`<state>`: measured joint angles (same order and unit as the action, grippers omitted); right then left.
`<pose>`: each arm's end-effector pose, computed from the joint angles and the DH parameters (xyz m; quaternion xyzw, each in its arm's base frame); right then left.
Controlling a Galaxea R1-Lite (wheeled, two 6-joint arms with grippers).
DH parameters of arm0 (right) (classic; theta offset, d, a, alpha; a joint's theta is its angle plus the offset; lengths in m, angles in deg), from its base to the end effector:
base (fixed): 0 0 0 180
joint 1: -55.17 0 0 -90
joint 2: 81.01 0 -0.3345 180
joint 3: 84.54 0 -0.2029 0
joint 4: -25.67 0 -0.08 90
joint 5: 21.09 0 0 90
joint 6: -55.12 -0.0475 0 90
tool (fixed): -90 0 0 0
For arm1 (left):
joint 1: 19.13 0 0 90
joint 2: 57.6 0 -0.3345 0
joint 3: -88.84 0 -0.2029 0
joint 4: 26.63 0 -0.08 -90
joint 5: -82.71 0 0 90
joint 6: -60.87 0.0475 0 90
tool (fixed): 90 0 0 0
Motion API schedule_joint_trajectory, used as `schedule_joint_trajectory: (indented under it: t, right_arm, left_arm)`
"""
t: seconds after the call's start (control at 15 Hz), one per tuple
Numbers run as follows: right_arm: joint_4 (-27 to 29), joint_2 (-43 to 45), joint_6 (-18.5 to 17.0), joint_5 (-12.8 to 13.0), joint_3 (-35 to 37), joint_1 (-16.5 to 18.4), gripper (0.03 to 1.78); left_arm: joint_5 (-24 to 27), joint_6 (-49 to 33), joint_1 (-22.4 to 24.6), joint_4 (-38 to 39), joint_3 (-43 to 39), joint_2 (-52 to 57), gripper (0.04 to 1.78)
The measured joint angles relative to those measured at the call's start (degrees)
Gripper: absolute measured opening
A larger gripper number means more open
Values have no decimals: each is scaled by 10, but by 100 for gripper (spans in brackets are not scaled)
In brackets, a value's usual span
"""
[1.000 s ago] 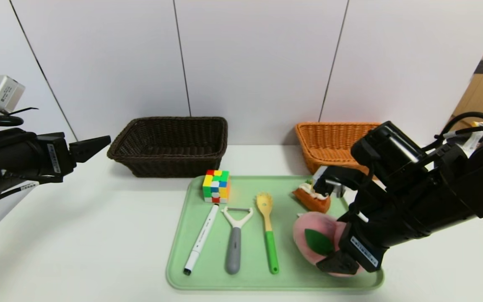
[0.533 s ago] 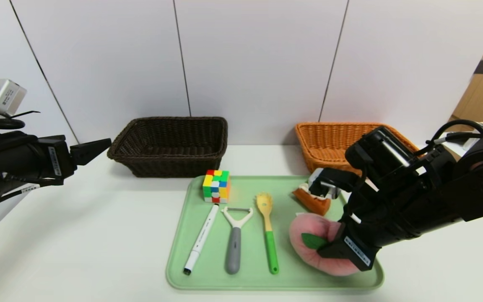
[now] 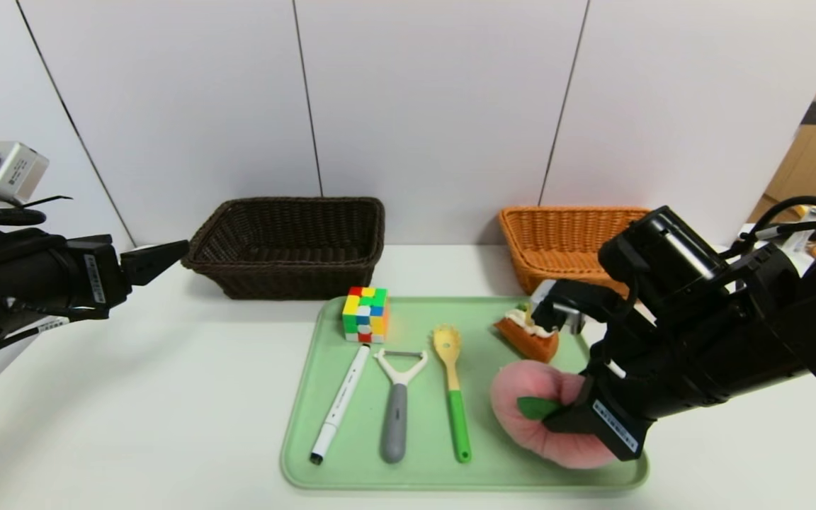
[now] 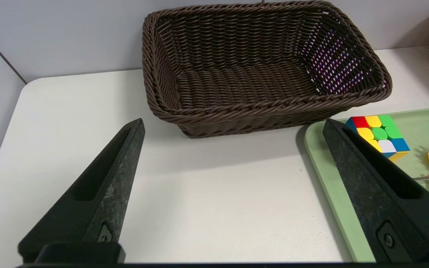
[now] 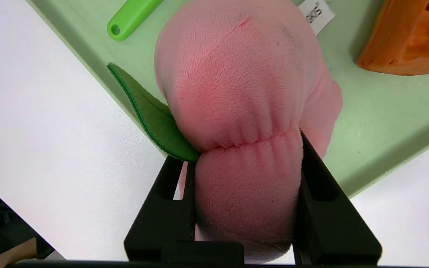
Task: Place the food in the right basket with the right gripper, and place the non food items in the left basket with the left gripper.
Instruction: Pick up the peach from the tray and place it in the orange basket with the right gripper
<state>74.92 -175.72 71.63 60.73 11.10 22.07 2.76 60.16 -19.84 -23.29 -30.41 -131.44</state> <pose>0.2404 0.1648 0.1874 -0.2227 0.4363 0.3724 0.7883 0.2293 -0.0111 0.2539 -0.0131 0.0853 -0.0929 0.9919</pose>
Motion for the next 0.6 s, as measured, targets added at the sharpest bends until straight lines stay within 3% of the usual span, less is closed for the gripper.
schedule_joint_trajectory:
  t: [0.27,0.6]
  right_arm:
    - [-15,41,-3,0,-18,4,65]
    - [-37,108,-17,2,-92,18,64]
  left_arm:
    - [-1,-3,2,12,-11,5,169]
    - [-2,-2,3,12,-15,15,169]
